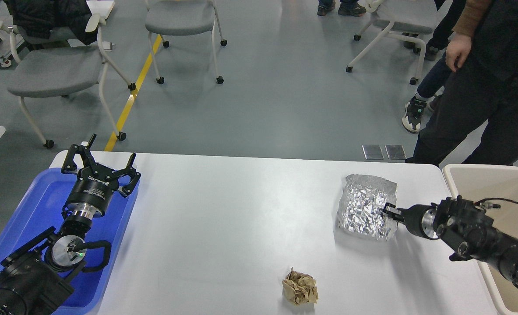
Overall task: Tidy desktop
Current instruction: 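Lift the foil ball with the right gripper toward the bin, then lower the foil ball into the beige bin and open the right gripper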
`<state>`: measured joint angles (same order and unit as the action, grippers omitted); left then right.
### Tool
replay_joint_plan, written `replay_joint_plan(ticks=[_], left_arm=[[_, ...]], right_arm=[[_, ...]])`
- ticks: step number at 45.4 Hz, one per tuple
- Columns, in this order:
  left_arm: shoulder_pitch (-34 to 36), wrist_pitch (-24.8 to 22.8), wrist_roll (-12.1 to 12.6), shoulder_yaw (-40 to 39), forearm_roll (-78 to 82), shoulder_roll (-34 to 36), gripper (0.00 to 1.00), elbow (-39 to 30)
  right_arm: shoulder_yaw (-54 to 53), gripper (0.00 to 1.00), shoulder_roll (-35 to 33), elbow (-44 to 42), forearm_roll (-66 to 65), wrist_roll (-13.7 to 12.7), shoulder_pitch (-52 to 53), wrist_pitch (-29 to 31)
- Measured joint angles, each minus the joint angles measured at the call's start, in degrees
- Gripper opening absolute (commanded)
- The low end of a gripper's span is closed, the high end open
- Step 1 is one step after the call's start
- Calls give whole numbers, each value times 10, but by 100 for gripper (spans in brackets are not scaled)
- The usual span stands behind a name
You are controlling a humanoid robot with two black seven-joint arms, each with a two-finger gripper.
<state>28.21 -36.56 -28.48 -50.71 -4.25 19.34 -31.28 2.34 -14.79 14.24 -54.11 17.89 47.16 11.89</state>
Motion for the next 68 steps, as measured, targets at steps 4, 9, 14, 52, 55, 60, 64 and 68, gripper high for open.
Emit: replay_joint_plan(ticks=[4,9,14,52,55,60,64,68], left_arm=[[0,0,0,0,0,0,100,0],[0,0,0,0,0,0,100,0],[0,0,0,0,0,0,100,0],[0,-1,0,0,0,0,100,0],[0,-1,0,0,0,0,100,0],[0,-1,0,0,0,0,100,0],[0,-1,0,0,0,0,100,0],[0,-1,0,0,0,0,100,0]], right_arm=[[0,0,-16,1,24,7,10,20],[0,0,-41,3,51,14,24,51],[-1,0,-68,4,72,17,41,86],[17,0,-343,83,97,23,216,266],[30,0,-338,50,96,29,200,242],[58,0,-314,-6,95,45,167,193],[94,0,-286,-59,95,62,122,129],[124,0,-264,-90,97,70,82,67]])
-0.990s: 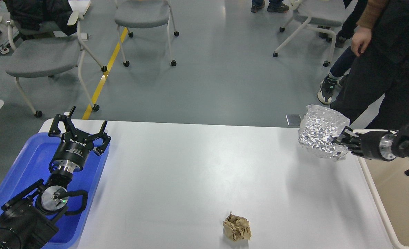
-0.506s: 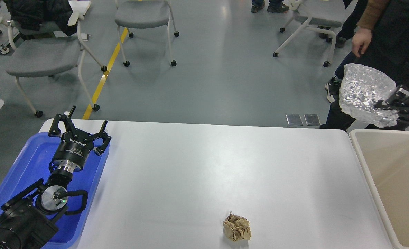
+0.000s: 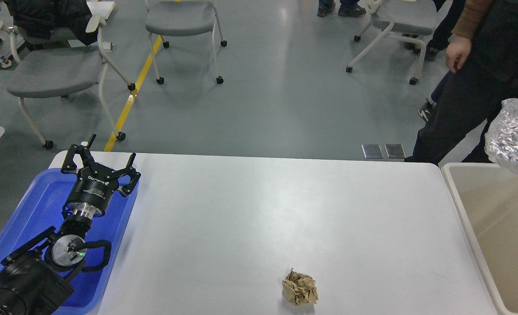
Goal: Tidy desktop
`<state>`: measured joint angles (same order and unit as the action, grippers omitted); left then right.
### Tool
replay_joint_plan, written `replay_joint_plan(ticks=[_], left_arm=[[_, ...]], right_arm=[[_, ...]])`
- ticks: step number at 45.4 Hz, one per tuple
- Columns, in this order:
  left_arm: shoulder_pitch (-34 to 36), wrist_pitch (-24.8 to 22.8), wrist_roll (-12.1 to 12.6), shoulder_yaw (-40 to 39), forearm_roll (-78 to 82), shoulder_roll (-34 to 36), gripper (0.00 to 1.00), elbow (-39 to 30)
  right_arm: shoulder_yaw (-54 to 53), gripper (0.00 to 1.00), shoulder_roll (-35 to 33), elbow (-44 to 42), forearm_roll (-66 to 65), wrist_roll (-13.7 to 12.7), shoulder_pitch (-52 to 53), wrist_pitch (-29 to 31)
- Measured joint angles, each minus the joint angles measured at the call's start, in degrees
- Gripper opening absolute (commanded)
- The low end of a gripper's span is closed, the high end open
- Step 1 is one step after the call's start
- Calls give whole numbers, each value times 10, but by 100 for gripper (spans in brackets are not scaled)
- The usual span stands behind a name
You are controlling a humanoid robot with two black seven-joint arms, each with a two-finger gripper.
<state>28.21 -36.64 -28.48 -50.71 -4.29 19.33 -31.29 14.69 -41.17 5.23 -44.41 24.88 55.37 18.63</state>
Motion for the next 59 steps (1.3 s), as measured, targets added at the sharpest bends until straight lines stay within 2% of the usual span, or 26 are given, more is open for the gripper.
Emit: replay_joint_plan(ticks=[6,10,15,20,29,36,37,38,40,41,42,44,53,59], left_arm=[[0,1,0,0,0,0,100,0],[0,1,0,0,0,0,100,0],[0,2,0,0,0,0,100,0],[0,2,0,0,0,0,100,1],[0,3,0,0,0,0,100,1],[0,3,0,0,0,0,100,0],[0,3,0,0,0,0,100,0],[0,3,0,0,0,0,100,0],[0,3,0,0,0,0,100,0],[0,3,0,0,0,0,100,0],[0,3,0,0,0,0,100,0],[0,3,0,0,0,0,100,0],[0,3,0,0,0,0,100,0],[1,3,0,0,0,0,100,0]], right_arm=[[43,0,35,-32,1,5,-59,-91],[69,0,62,-55,2,-1,-97,-136],[88,0,82,-70,2,-16,-120,-158],[114,0,101,-83,3,-43,-141,-179],[161,0,123,-92,0,-90,-159,-194],[188,0,136,-95,-1,-113,-165,-199],[190,2,137,-95,-1,-115,-165,-200],[193,18,138,-96,-1,-116,-166,-200],[197,70,142,-96,0,-120,-167,-201],[198,89,143,-96,1,-121,-167,-201],[199,94,145,-96,2,-122,-167,-202],[201,100,148,-96,6,-124,-168,-202],[205,100,156,-97,45,-127,-169,-203],[172,100,159,-98,119,-127,-165,-204]])
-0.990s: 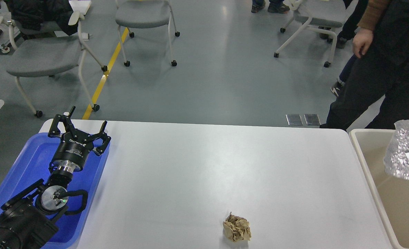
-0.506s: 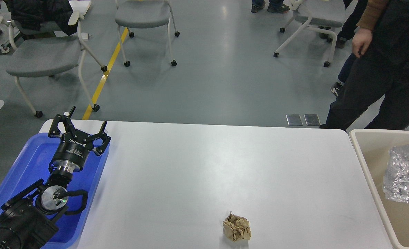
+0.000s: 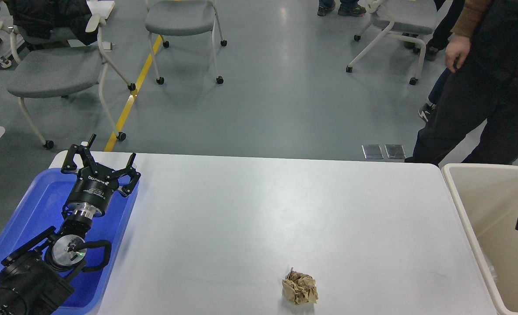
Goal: Tidy desktop
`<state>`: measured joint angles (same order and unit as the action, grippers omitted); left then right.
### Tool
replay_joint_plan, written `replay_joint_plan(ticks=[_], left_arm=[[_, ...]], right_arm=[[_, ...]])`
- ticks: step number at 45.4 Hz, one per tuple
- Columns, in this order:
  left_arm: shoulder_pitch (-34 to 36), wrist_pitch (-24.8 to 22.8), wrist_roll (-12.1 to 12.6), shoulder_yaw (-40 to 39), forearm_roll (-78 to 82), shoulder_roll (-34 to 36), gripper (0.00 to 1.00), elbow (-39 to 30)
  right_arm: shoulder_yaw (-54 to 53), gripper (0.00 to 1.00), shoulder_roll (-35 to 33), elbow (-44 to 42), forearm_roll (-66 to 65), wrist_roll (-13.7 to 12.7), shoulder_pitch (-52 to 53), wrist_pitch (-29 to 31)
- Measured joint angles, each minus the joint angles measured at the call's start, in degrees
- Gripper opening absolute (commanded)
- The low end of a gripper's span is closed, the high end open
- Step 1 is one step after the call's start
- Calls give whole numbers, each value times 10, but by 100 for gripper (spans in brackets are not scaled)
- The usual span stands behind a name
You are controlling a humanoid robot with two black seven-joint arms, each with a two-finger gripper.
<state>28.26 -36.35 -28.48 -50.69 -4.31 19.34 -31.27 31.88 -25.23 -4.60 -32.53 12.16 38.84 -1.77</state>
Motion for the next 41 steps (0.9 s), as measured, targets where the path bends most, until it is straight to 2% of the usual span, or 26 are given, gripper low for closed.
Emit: replay_joint_plan(ticks=[11,20,31,41], left_arm=[[0,-1,0,0,0,0,100,0],[0,0,0,0,0,0,100,0],[0,1,0,1,0,0,100,0],[0,1,0,1,0,0,100,0]], right_arm=[[-148,100,5,2,178,-4,36,6],[-269,100,13,19,251,-7,65,19],[-452,100,6,84,330,-10,87,81],[-569,100,1,173,357,-13,90,118]])
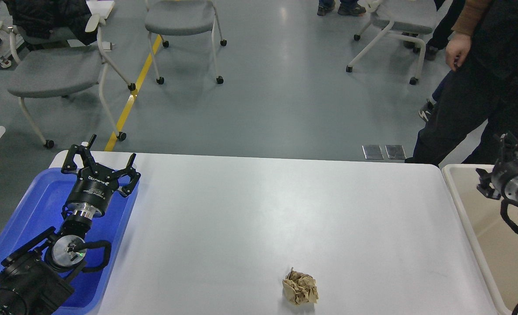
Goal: Tidy desktop
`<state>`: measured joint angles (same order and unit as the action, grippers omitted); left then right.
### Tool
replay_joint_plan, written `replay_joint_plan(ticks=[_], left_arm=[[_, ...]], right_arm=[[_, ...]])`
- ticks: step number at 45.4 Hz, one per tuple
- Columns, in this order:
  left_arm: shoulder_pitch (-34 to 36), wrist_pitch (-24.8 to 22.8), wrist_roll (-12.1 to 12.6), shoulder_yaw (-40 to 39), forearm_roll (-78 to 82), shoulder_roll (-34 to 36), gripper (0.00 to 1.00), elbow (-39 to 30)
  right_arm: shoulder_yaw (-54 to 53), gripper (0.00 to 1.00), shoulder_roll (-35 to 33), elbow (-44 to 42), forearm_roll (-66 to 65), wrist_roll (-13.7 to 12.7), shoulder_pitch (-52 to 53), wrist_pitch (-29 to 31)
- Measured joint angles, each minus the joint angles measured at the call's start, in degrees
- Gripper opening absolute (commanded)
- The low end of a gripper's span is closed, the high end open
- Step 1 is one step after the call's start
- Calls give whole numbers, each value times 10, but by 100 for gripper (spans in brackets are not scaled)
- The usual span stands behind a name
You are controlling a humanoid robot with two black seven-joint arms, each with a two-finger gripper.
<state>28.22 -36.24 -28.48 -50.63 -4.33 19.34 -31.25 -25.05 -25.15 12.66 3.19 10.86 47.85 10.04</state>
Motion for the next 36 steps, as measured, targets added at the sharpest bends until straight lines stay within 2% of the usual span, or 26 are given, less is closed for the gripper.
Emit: replay_joint_plan(ticks=[15,24,36], left_arm=[[0,0,0,0,0,0,100,0],[0,0,0,0,0,0,100,0],[0,0,0,0,0,0,100,0]], right_arm=[[-125,100,19,170,18,-9,-44,65],[-170,100,68,223,21,-8,-72,104],[-206,100,150,247,21,-5,-108,147]])
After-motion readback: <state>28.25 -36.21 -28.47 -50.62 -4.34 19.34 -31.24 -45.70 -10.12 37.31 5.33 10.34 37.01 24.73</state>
